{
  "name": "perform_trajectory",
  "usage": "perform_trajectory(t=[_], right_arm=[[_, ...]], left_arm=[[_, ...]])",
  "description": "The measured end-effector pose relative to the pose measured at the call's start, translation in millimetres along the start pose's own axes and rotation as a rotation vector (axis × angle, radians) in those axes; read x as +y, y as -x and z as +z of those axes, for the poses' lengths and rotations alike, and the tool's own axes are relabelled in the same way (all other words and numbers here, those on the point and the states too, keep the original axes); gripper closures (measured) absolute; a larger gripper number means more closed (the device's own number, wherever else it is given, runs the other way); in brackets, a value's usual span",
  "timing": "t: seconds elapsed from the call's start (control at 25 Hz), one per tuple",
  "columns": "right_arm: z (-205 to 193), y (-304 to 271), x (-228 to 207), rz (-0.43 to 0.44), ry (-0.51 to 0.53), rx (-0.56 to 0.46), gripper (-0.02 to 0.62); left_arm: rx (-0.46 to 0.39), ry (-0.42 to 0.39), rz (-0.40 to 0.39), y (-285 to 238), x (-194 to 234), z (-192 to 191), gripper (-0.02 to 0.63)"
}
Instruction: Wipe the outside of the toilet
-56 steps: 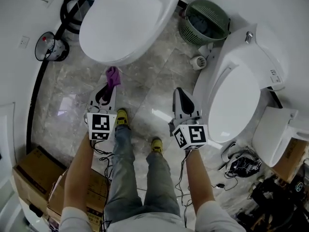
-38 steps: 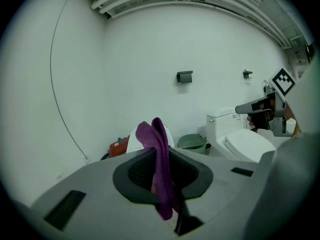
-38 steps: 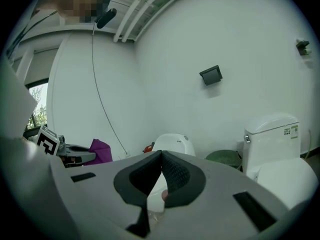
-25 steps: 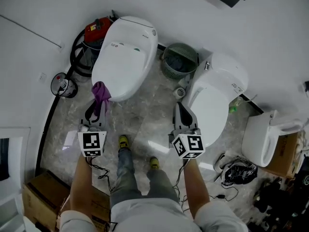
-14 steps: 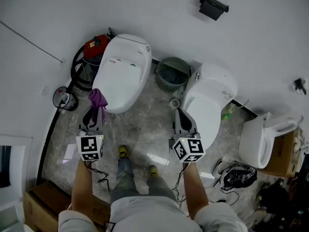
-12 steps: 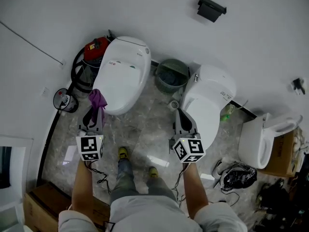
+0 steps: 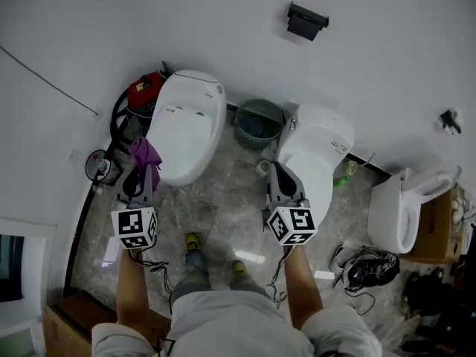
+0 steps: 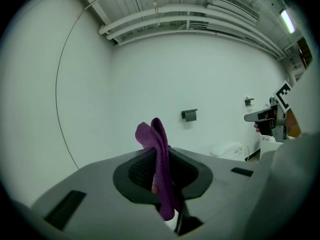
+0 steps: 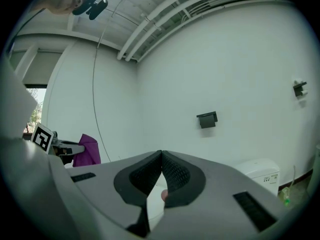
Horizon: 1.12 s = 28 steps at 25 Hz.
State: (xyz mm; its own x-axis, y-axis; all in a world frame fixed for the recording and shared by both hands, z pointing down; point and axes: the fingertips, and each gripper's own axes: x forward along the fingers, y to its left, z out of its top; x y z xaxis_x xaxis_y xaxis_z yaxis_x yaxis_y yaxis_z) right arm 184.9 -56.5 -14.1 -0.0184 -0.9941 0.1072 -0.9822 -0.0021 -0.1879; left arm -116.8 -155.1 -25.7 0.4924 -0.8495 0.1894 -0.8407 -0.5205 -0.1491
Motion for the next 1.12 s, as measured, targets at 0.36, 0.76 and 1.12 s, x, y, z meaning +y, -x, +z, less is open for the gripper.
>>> perform_trajectory(t=[0.36, 0.76, 1.12], right_arm=[[34.9, 9.6, -3.2, -0.015, 0.020, -0.053, 0.589], [55.2, 29.4, -5.3, -0.005, 0.045, -0.069, 0.589], [69.4, 37.9, -13.2, -0.002, 0.061, -0.093, 0.589]], left_arm=[[-0.046, 0.001, 0.002, 11.6, 0.2, 34.9, 0.537], [-0.083, 0.031, -0.004, 31.5, -13.3, 53.4, 0.537], [-0.092, -0.001, 0.024, 44.3, -17.8, 63.2, 0.537]])
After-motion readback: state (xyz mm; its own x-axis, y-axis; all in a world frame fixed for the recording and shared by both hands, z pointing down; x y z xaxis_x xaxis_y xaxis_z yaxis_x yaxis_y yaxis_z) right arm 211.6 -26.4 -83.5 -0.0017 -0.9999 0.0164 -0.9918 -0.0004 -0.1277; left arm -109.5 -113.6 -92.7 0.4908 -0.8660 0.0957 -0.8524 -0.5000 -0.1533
